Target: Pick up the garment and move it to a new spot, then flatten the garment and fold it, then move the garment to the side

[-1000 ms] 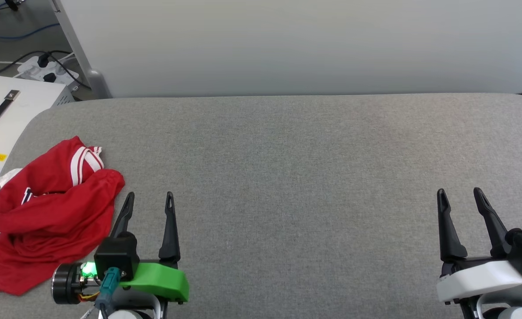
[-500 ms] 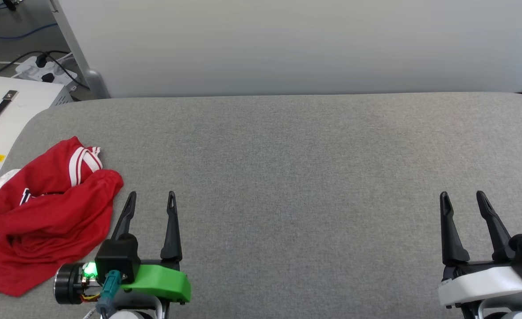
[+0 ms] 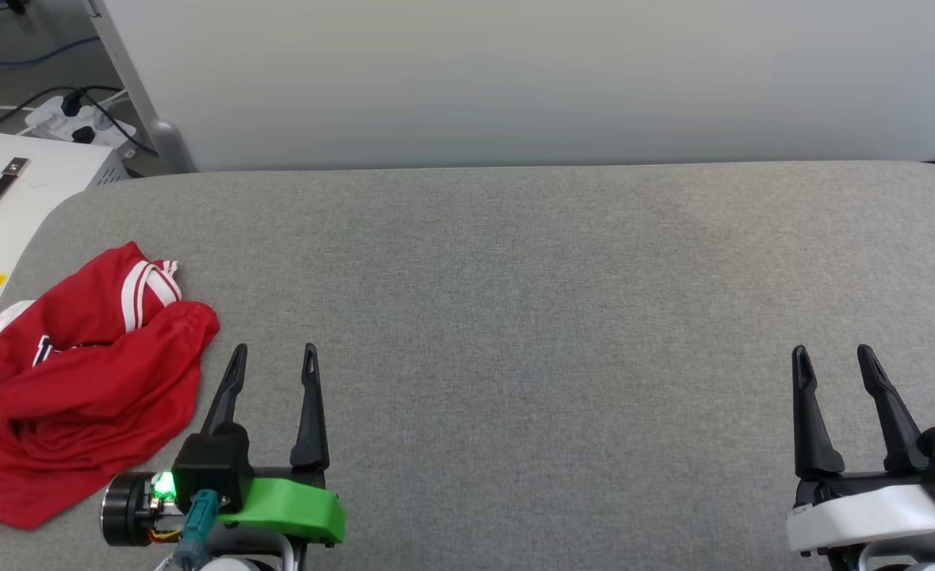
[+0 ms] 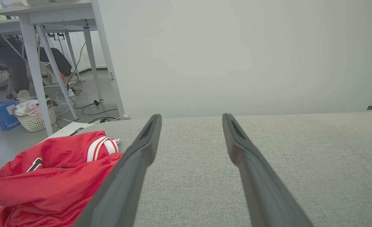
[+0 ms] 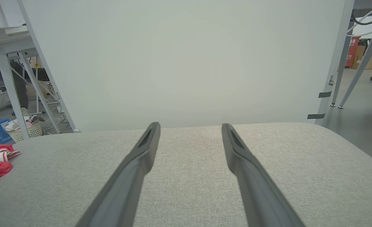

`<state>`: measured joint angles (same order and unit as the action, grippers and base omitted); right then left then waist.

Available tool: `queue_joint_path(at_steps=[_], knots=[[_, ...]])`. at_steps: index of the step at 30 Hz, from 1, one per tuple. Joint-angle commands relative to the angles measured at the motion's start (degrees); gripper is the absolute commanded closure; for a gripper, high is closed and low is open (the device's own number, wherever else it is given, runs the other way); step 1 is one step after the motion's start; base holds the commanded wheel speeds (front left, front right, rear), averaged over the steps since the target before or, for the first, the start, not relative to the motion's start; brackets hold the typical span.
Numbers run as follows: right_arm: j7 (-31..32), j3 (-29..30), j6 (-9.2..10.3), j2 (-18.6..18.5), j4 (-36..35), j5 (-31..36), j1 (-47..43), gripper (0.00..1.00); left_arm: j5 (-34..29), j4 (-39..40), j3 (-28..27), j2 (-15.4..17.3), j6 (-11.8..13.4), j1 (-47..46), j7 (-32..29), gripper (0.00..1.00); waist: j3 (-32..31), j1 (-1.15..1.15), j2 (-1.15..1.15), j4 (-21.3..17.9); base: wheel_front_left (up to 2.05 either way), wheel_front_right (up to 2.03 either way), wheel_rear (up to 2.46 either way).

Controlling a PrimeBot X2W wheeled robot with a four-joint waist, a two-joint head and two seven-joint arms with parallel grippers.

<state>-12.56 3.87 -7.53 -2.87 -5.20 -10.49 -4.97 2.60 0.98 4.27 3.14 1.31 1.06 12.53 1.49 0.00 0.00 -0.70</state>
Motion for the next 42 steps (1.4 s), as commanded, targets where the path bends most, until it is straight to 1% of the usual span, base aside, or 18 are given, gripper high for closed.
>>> queue_joint_path(at_steps=[1,15,23,31,42], knots=[[-0.58,0.17,0.04,0.00,-0.02,-0.90,-0.94,0.00,0.60,-0.08,0.15,-0.22,0.32,-0.07,0.59,0.00,0.06,0.00,0.00,-0.04,0.00,0.00,0.00],[-2.44,0.29,0.04,0.00,0.00,-2.01,-1.95,0.00,1.12,-0.69,0.44,-0.26,0.47,0.03,2.47,0.00,0.40,0.00,0.00,-0.06,0.00,0.00,0.00],[-2.44,-0.10,0.04,0.00,-0.11,-1.36,-1.98,0.00,1.10,-0.96,0.24,-0.26,0.53,-0.16,2.47,0.00,0.59,0.00,0.00,1.36,0.00,0.00,0.00],[-2.44,-0.50,0.04,0.00,-0.47,-0.38,-1.63,0.00,1.31,-1.30,-0.98,-0.26,0.61,-0.82,2.47,0.00,1.41,0.00,0.00,5.07,0.00,0.00,0.00],[-2.44,-1.13,0.04,0.00,-1.10,1.04,-0.90,0.00,2.44,-1.32,-3.30,-0.26,0.83,-1.59,2.47,0.00,2.85,0.00,0.00,12.66,0.00,0.00,0.00]])
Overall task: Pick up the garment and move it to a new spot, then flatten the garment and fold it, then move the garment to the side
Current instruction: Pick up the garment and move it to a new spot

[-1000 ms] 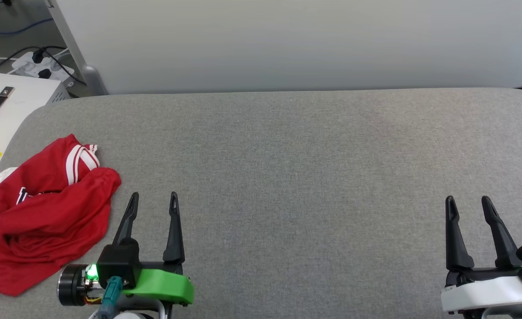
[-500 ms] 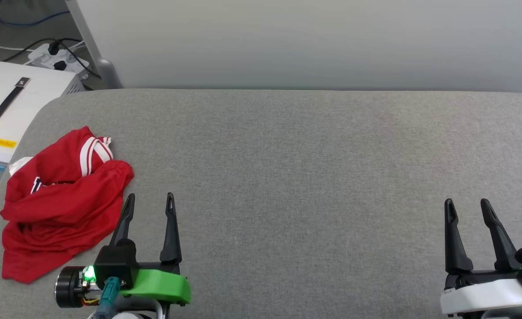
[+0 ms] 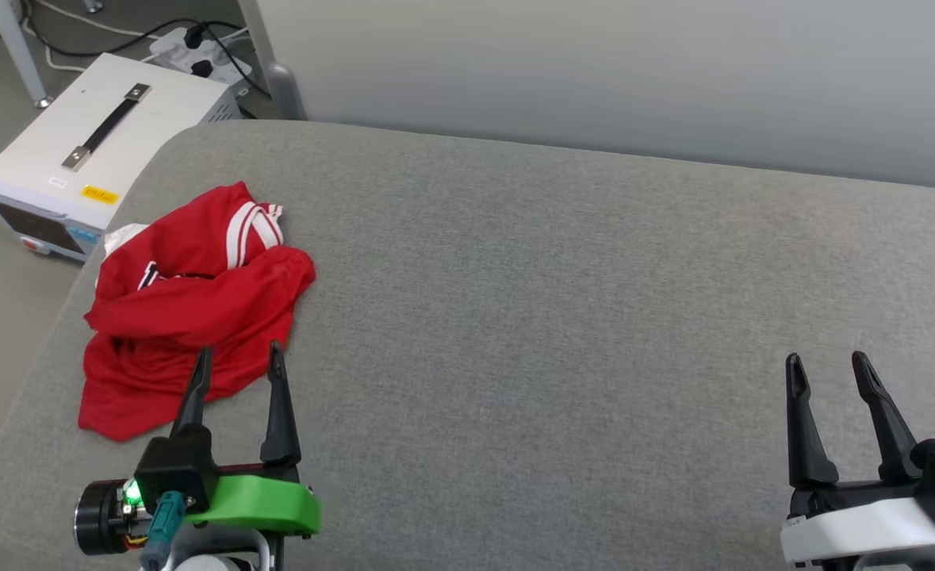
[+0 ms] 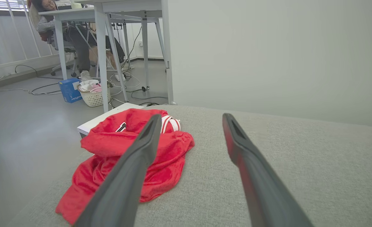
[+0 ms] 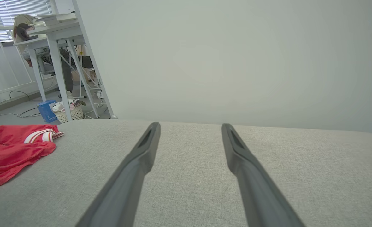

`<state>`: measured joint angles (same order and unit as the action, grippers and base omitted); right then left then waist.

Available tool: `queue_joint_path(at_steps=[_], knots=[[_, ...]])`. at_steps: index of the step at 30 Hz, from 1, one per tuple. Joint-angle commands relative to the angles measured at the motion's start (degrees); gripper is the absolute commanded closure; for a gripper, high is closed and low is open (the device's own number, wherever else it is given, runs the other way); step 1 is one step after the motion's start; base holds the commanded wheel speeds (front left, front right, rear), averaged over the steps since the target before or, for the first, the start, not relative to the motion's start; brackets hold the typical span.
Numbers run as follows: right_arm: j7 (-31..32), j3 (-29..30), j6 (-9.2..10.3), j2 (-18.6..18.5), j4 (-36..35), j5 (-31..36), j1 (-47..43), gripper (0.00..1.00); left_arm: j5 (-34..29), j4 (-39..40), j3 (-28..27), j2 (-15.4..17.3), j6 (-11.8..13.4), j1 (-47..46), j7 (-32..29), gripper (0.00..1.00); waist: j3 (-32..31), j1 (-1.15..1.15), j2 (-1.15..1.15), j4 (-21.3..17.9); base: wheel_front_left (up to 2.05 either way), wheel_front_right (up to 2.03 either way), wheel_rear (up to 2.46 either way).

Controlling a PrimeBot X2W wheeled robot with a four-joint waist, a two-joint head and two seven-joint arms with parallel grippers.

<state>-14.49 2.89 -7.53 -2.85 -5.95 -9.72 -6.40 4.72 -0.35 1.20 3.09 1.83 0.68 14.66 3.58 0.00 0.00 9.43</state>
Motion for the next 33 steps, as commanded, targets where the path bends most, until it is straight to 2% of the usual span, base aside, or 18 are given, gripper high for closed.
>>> queue_joint_path(at_steps=[1,13,19,25,28,31,33], knots=[[-0.51,-0.17,0.04,-0.03,-0.43,0.36,0.59,0.00,0.40,0.02,-0.35,-0.21,0.28,-1.29,0.34,0.00,0.86,0.00,0.00,3.21,0.00,0.00,0.00],[-0.51,-0.04,0.04,-0.03,-1.18,1.81,1.44,0.00,2.05,-0.46,-1.82,-0.21,0.27,-1.93,0.34,0.00,2.52,0.00,0.00,12.31,0.00,0.00,0.00],[-0.51,-0.25,0.04,-0.03,-1.04,2.09,1.88,0.00,2.85,-1.08,-2.36,-0.21,0.05,-1.85,0.34,0.00,2.97,0.00,0.00,14.78,0.00,0.00,0.00],[-0.51,-0.76,0.04,-0.03,-0.98,2.20,2.22,0.00,3.40,-1.70,-3.12,-0.21,-0.29,-2.07,0.34,0.00,3.36,0.00,0.00,14.92,0.00,0.00,0.00],[-0.51,-0.88,0.04,-0.03,-1.05,2.41,2.56,0.00,4.17,-2.21,-4.52,-0.21,-1.49,-3.37,0.34,0.00,3.83,0.00,0.00,14.27,0.00,0.00,0.00],[-0.51,-0.87,0.04,-0.03,-1.40,2.91,2.90,0.00,4.42,-2.97,-7.46,0.05,-4.25,-7.08,0.34,0.00,4.73,0.00,0.00,13.52,0.00,0.00,0.00],[-0.51,-0.88,0.04,-0.03,-1.65,3.44,3.22,0.00,4.08,-3.92,-9.02,1.43,-6.09,-10.51,0.34,0.00,5.54,0.00,0.00,12.97,0.00,0.00,0.00]])
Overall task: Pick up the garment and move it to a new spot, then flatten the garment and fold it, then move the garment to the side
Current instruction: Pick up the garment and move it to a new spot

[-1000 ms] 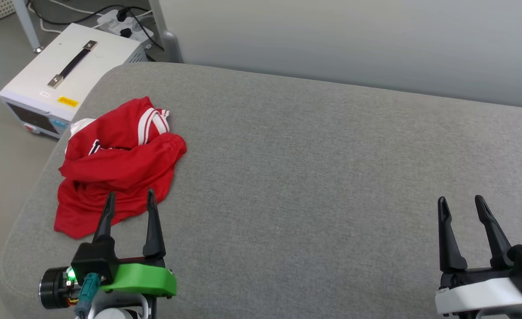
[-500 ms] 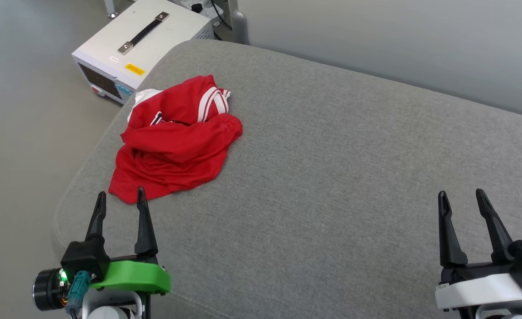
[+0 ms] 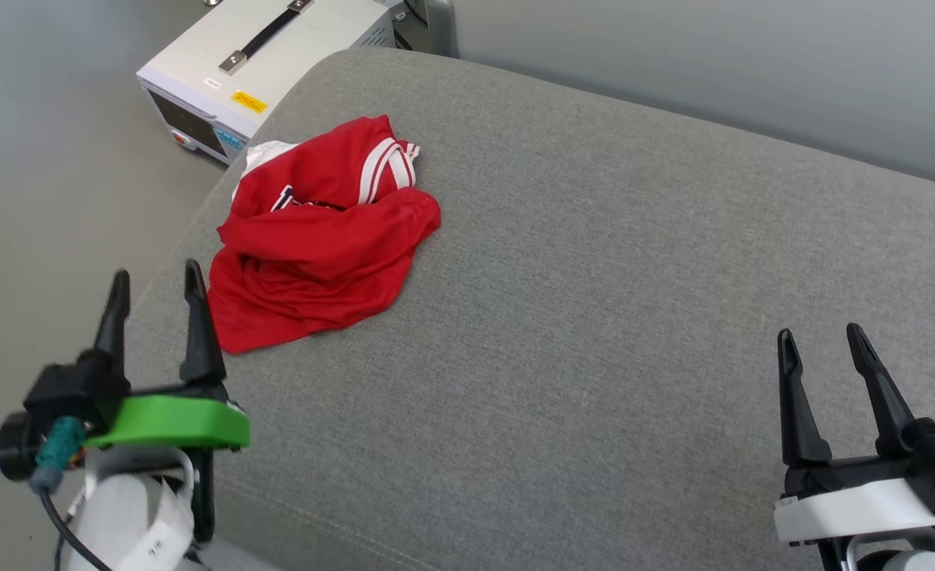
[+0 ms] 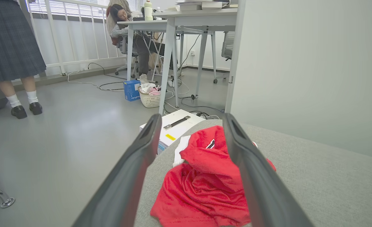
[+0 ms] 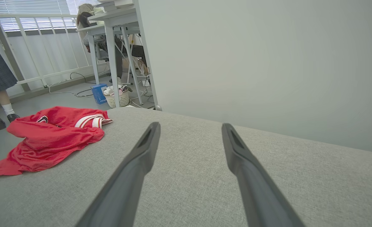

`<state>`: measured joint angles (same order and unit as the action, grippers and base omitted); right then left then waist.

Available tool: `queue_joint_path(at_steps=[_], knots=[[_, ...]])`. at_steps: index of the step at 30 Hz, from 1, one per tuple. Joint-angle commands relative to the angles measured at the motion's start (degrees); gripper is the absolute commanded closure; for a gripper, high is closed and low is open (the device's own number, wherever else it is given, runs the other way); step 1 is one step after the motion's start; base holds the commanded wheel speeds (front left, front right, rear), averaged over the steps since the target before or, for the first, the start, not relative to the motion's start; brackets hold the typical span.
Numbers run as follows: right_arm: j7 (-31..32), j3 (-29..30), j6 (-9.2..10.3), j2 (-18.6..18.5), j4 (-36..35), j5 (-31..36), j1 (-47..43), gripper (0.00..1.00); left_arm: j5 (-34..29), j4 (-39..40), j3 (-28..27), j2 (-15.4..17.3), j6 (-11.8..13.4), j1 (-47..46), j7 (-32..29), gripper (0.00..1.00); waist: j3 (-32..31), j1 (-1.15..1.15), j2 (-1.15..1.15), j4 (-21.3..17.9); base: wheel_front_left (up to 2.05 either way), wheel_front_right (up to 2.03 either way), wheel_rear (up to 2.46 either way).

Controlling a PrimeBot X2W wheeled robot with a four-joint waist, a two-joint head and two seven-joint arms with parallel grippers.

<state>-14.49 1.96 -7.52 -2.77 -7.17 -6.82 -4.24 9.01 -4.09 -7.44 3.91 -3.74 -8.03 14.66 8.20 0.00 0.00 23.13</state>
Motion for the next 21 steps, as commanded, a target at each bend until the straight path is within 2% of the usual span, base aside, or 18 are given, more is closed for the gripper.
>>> queue_joint_path(at_steps=[1,4,9,15,19,21], knots=[[-0.51,0.05,0.03,-0.10,-0.57,0.76,1.35,0.00,0.01,-0.54,-1.06,1.27,-1.23,-3.63,0.34,0.00,1.50,0.00,0.00,-1.01,0.00,0.00,0.00],[-0.51,-0.06,0.03,-0.10,-1.15,1.94,2.91,0.00,1.42,-2.45,-2.95,4.29,-2.91,-10.67,0.34,0.00,4.00,0.00,0.00,-2.10,0.00,0.00,0.00],[-0.51,0.04,0.03,-0.10,-2.40,3.55,5.72,0.00,6.86,-7.47,-3.42,10.09,-3.68,-21.85,0.34,0.00,8.51,0.00,0.00,-4.11,0.00,0.00,0.00],[-0.51,0.10,0.03,-0.10,-4.36,4.75,7.82,0.00,14.07,-12.26,5.53,19.36,-3.73,-31.45,-1.87,0.00,12.43,0.00,0.00,-5.74,0.00,0.00,0.00],[-0.51,-0.18,0.03,-0.10,-5.33,5.41,8.81,0.00,20.53,-15.32,13.65,25.89,-3.73,-37.21,-9.23,0.00,14.29,0.00,0.00,-6.67,0.00,0.00,0.00],[-0.51,-0.10,0.03,-0.24,-5.79,5.62,9.24,0.00,24.72,-16.57,18.23,28.35,-3.74,-39.39,-14.91,0.00,15.09,0.00,0.00,-6.92,0.00,0.00,0.00]])
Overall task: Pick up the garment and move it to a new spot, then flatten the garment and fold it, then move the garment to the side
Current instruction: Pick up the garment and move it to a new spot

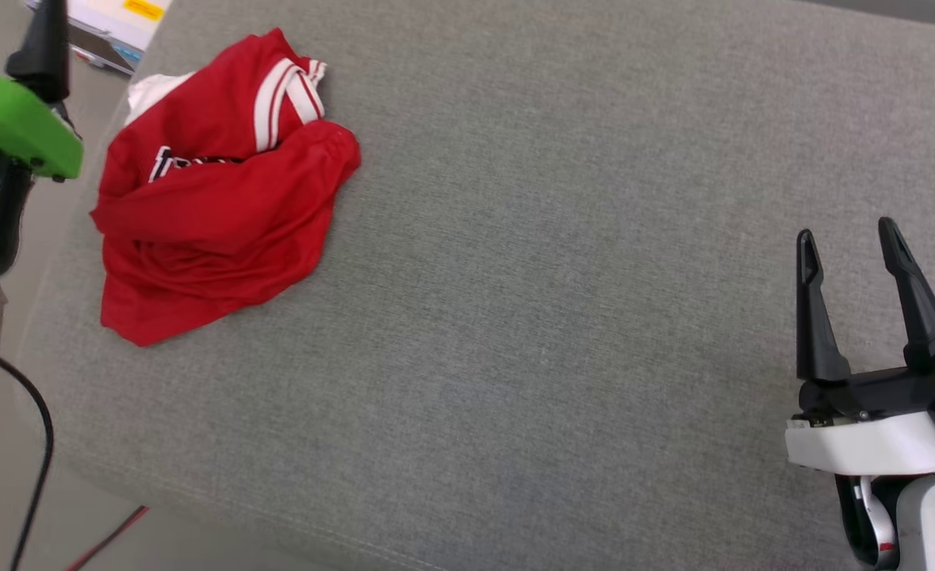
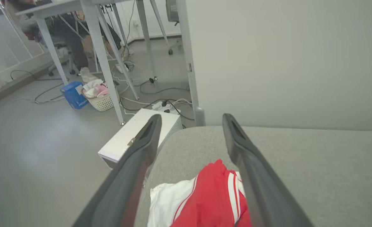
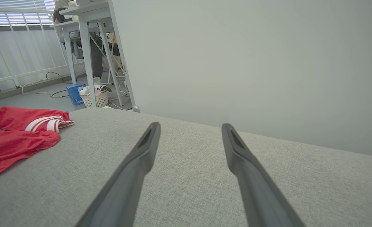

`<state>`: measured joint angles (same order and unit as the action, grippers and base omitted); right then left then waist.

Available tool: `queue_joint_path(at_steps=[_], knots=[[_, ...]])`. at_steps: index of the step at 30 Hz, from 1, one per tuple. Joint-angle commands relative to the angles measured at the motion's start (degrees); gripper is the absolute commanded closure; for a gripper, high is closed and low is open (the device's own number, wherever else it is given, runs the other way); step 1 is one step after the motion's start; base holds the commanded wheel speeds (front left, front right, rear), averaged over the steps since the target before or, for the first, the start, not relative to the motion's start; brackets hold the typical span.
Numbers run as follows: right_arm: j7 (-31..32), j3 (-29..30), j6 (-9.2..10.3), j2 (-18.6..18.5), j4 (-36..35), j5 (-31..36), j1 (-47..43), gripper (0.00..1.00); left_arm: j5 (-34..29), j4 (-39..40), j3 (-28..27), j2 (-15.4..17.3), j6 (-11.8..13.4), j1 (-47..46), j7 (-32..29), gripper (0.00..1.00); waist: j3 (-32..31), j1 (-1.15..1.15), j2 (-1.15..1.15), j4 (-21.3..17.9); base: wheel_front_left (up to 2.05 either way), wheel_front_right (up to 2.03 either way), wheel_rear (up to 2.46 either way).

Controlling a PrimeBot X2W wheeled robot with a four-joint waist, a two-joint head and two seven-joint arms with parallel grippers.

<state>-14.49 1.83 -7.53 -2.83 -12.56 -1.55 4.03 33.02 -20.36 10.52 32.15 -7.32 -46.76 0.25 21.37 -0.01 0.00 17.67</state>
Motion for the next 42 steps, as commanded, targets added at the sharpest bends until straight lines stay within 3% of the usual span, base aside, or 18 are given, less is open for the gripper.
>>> queue_joint_path(at_steps=[1,4,8,14,23,30,31,32,37,42], knots=[[-0.51,0.09,0.04,-0.34,-0.61,0.43,1.17,0.00,3.21,-1.07,2.97,1.35,-0.15,-1.66,-4.66,0.00,2.35,0.01,0.00,-1.60,0.00,0.00,0.00],[-0.51,-0.02,0.04,-0.79,-1.04,0.53,1.85,0.00,9.45,-2.53,9.33,4.49,-0.16,-4.00,-15.63,0.00,3.68,0.01,0.00,-2.17,0.00,0.00,0.00],[-0.51,-0.02,0.04,-1.06,-1.27,0.59,2.73,0.00,13.22,-3.81,16.62,7.95,-0.16,-6.13,-26.12,0.00,5.21,0.01,0.00,-3.01,0.00,0.00,0.00],[-0.51,-0.30,0.04,-1.41,-1.32,0.77,3.79,0.00,18.64,-7.20,23.59,8.65,-0.16,-7.66,-36.28,0.00,7.49,0.01,0.00,-4.26,0.00,0.00,0.00],[-0.51,-0.57,0.04,-1.69,-1.11,0.63,5.38,0.00,21.81,-15.74,30.72,7.09,-0.16,-6.62,-41.72,0.00,10.34,0.01,0.00,-6.63,0.00,0.00,0.00],[-0.51,-0.37,0.04,-1.64,-0.65,0.51,5.24,0.00,22.78,-21.09,34.99,4.79,-0.16,-5.59,-41.69,0.00,10.17,0.01,0.00,-6.94,0.00,0.00,0.00],[-0.51,-0.30,0.04,-1.69,-0.61,0.52,5.16,0.00,23.03,-21.35,35.27,4.54,-0.16,-5.75,-41.41,0.71,10.05,0.01,0.00,-6.78,0.00,0.00,0.00],[-0.51,-0.31,0.04,-1.80,-0.58,0.57,5.08,0.00,23.29,-21.64,35.71,4.25,-0.16,-5.99,-41.21,1.00,9.81,0.01,0.00,-6.54,0.00,0.00,0.00],[-0.51,-0.57,0.04,-1.86,-0.10,0.36,4.93,0.00,24.40,-20.56,36.54,4.30,-0.16,-8.20,-37.22,1.00,7.82,0.01,0.00,-5.79,0.00,0.00,0.00],[-0.51,-0.80,0.04,-1.08,0.75,-0.49,3.39,0.00,23.07,-13.89,39.38,8.04,-0.16,-12.48,-30.06,1.00,2.74,0.01,0.00,-5.60,0.00,0.00,0.00]])
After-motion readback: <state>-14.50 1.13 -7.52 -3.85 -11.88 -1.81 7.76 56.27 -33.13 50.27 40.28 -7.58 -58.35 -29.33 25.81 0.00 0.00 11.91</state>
